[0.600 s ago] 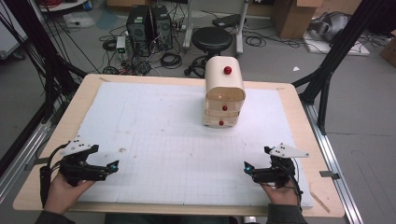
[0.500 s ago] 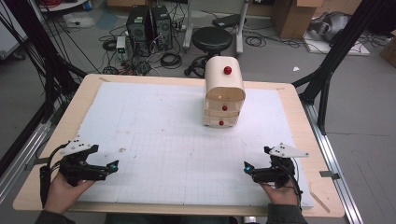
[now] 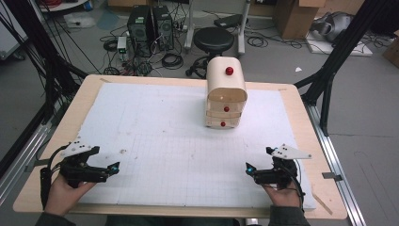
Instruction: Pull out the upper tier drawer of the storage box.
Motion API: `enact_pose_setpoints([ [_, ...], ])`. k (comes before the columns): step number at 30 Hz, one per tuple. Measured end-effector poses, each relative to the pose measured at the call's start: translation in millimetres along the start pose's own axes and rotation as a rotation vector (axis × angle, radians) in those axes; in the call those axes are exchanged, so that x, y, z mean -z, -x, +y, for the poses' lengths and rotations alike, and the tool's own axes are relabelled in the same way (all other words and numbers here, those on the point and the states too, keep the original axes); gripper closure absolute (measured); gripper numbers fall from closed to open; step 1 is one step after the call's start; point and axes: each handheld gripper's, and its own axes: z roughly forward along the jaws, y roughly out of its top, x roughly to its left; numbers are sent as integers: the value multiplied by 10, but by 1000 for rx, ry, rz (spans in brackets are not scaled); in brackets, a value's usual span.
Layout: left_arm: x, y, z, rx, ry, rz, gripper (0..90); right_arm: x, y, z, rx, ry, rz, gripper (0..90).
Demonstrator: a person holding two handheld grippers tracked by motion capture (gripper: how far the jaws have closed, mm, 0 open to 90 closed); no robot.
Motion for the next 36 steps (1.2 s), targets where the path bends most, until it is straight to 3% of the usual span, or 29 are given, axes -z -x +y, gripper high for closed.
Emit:
enact_pose_setpoints([
  [15,-39,14,0,-4,-7,-17,17,30,-37,27,32,33,-1,5],
  [18,-35,23,-15,-9,-7,-20,17,27,-57,68,-10,15,11,5],
  [21,-27,20,-24,-7,-6,-19,17,20,-84,107,-16,8,5,5],
  [27,10,2,-40,3,7,-7,17,5,-171,227,12,14,-39,20],
  [30,13,-7,-49,6,10,-4,17,-16,-211,267,11,34,-29,44],
  [36,16,-13,-51,7,11,-3,17,-85,-310,360,31,52,-86,44],
])
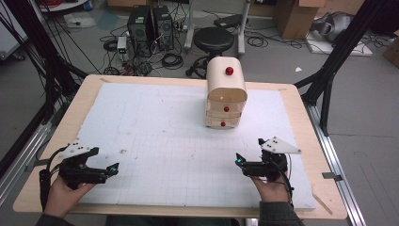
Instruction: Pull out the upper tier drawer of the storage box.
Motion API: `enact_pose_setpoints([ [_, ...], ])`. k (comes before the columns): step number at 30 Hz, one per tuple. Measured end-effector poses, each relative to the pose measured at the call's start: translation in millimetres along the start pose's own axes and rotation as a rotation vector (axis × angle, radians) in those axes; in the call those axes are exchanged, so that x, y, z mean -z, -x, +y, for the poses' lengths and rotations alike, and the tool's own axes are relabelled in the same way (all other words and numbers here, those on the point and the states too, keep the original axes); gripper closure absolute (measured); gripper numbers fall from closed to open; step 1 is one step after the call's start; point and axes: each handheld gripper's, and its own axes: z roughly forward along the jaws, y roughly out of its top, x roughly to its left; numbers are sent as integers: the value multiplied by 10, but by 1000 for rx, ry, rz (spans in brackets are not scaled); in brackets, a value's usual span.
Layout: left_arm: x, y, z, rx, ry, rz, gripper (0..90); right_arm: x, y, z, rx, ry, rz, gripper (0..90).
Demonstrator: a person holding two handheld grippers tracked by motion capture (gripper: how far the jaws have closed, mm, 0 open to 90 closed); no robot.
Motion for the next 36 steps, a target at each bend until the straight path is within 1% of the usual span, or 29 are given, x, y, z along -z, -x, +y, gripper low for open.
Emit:
enact_pose_setpoints([
  [2,-2,-2,-2,0,0,-2,17,-25,-22,25,5,6,-21,44],
  [4,-3,-4,-2,-1,0,-2,18,-58,-34,49,4,5,-17,44],
  [9,-8,-4,0,-2,-2,-2,17,-134,-104,115,8,7,-48,44],
  [14,-8,-13,-3,0,1,0,17,-215,-173,184,5,18,-65,44],
  [18,-8,-22,-10,1,-1,3,17,-274,-223,234,2,39,-100,45],
  [19,-8,-23,-11,1,0,3,18,-287,-231,250,10,46,-114,47],
  [21,-9,-24,-13,1,0,3,17,-313,-250,282,10,56,-142,48],
  [25,-10,-30,-19,5,-1,7,17,-360,-269,345,5,87,-155,48],
  [27,-7,-31,-20,6,-3,7,17,-389,-274,372,16,109,-146,48],
  [30,-3,-25,-15,5,2,6,17,-444,-301,418,14,138,-146,48],
  [33,2,-31,-13,2,1,7,17,-512,-326,479,7,147,-145,48],
  [34,1,-30,-15,7,2,8,17,-535,-336,501,3,150,-145,48],
  [36,2,-39,-19,5,0,9,17,-582,-363,551,2,161,-168,48],
])
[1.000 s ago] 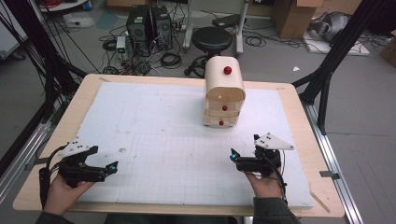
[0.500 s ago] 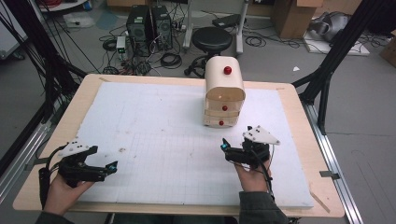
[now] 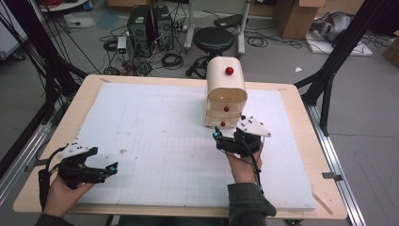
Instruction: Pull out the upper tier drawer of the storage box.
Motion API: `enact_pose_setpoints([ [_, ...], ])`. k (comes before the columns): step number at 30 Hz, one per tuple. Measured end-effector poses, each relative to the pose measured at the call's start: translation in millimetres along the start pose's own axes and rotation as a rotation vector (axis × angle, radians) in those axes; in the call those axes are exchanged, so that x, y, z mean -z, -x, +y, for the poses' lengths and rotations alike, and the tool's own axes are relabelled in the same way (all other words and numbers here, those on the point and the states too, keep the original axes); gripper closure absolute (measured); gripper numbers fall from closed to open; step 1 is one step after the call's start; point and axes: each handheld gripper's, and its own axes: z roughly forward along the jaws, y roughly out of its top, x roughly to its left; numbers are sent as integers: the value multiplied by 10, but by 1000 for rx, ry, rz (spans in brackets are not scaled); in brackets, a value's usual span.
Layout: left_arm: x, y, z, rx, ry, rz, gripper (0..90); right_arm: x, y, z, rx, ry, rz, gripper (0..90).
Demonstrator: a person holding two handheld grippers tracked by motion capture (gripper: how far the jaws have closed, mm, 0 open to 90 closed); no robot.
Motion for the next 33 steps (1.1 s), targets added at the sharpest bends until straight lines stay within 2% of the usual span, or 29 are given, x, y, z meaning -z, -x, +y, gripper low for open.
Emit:
enact_pose_setpoints([
  [3,1,-3,-1,3,0,0,17,-62,-31,36,0,18,-29,65],
  [6,0,-4,3,-3,-2,0,17,-142,-42,46,-19,30,-85,65],
  [9,-2,-1,6,0,1,0,17,-181,-37,39,-37,38,-93,66],
  [11,-10,-2,7,-1,1,-1,17,-242,-31,23,-57,41,-97,109],
  [12,-18,-2,7,-1,-2,-3,17,-257,-25,18,-55,38,-84,161],
  [13,-21,-3,7,-1,-2,-3,17,-270,-22,16,-52,40,-78,159],
  [17,-29,-7,10,-1,-2,-3,17,-304,-29,10,-41,48,-101,160],
  [19,-35,-11,11,0,-3,-3,17,-315,-23,6,-58,50,-111,177],
  [26,-44,1,10,-2,-4,-7,17,-366,-49,16,-58,55,-155,284],
  [30,-34,-3,17,1,2,-3,17,-416,-99,21,-61,33,-165,378],
  [33,-38,-3,24,-4,3,-7,17,-427,-116,19,-67,31,-179,410],
])
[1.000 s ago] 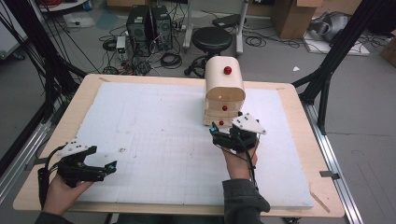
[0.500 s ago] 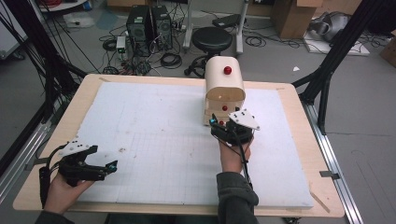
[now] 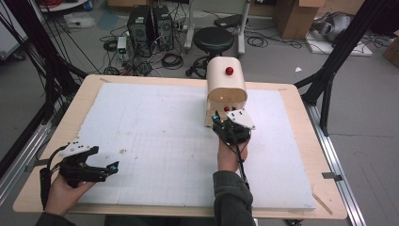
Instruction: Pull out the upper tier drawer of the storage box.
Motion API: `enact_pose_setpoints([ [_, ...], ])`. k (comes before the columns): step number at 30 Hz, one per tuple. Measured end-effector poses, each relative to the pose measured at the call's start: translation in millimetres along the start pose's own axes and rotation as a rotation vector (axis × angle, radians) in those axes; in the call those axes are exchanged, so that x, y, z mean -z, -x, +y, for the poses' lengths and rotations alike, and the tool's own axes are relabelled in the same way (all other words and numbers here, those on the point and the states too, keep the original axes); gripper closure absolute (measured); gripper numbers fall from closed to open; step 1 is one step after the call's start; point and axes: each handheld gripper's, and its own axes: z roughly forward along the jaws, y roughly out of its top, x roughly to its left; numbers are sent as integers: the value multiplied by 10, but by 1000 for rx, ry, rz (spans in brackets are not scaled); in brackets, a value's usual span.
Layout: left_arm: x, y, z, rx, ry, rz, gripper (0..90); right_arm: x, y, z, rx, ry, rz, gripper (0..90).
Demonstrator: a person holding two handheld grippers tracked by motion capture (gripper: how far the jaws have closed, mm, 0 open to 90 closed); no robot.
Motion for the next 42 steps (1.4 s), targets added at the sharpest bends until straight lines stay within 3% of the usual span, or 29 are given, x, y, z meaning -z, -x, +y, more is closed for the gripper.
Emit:
enact_pose_setpoints([
  [1,-9,5,2,1,-3,-3,17,-5,-12,-1,-6,2,-24,463],
  [4,-27,7,5,-2,-6,-5,17,-13,-9,-4,-7,6,-56,497],
  [11,-15,1,4,-1,-4,-2,17,-51,-33,-22,11,-5,-79,620],
  [21,-12,3,3,-1,-3,-3,17,-65,-56,-19,20,6,-100,700],
  [42,-5,-2,4,1,1,3,17,-42,-80,-18,26,0,-120,729],
])
